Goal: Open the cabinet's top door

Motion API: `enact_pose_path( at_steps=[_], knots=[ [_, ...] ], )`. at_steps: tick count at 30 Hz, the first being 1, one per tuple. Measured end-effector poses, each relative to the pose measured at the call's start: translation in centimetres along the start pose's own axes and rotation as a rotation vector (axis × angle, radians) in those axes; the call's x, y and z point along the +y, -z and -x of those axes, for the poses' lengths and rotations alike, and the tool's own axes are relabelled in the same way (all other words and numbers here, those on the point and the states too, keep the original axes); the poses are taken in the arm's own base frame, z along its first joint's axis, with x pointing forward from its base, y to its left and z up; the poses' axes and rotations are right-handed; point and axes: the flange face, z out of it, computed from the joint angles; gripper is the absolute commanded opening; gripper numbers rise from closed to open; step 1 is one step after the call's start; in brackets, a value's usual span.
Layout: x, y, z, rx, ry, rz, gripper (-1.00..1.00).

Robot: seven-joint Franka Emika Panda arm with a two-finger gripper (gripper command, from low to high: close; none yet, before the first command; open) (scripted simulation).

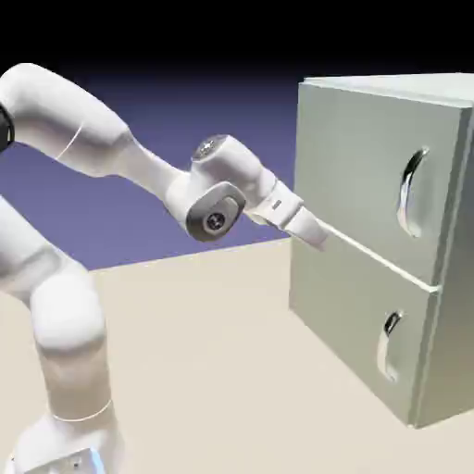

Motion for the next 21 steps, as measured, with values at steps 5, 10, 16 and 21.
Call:
enact_pose_path(
  at_steps=[5,10,16,21],
  knots=[
    [-2.0,2.0,-1.0,0.047,0.265,-0.042,0.00],
    [-3.5,4.0,-1.9,0.107,0.523,-0.069,0.00],
    [-4.5,6.1,-3.0,0.193,0.823,-0.079,0.00],
    [-4.8,7.6,-3.9,0.273,1.063,-0.068,0.00]
  ],
)
